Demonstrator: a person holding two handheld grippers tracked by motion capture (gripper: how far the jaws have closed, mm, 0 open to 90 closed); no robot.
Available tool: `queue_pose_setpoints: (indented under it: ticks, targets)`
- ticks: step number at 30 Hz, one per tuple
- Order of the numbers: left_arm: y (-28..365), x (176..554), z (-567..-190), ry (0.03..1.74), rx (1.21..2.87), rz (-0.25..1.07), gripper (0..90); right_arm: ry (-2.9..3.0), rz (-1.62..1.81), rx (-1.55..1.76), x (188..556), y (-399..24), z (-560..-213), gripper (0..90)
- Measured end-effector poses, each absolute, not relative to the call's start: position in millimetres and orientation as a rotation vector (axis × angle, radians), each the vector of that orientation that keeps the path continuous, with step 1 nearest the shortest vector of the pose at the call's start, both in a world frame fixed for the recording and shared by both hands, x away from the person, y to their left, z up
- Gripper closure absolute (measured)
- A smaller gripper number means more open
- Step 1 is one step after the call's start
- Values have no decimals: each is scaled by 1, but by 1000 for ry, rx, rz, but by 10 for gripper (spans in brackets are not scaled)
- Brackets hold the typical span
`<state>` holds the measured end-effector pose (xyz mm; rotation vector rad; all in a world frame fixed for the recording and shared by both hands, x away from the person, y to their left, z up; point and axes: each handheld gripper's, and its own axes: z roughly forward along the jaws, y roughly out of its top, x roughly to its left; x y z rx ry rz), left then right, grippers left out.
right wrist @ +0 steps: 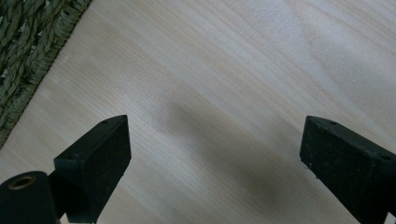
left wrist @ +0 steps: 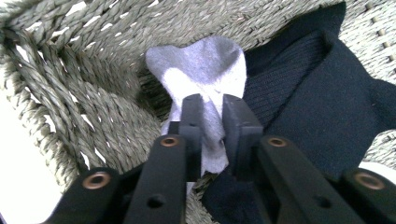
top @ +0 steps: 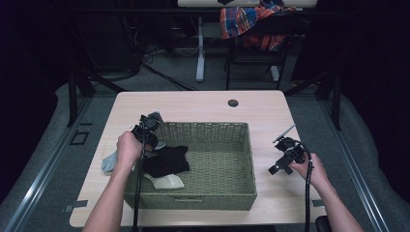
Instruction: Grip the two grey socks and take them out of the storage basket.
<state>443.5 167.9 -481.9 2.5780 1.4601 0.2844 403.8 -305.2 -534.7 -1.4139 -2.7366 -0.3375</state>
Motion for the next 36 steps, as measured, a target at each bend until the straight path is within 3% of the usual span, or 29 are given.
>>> queue_pose_setpoints:
  ticks: [4, 36]
  targets:
    - [166, 440, -474, 1428, 2572, 286, 850, -2729, -353, -1422, 403, -305, -535, 85]
    - [172, 418, -396, 1296, 2524, 347, 853, -2729, -354, -1418, 403, -305, -535, 85]
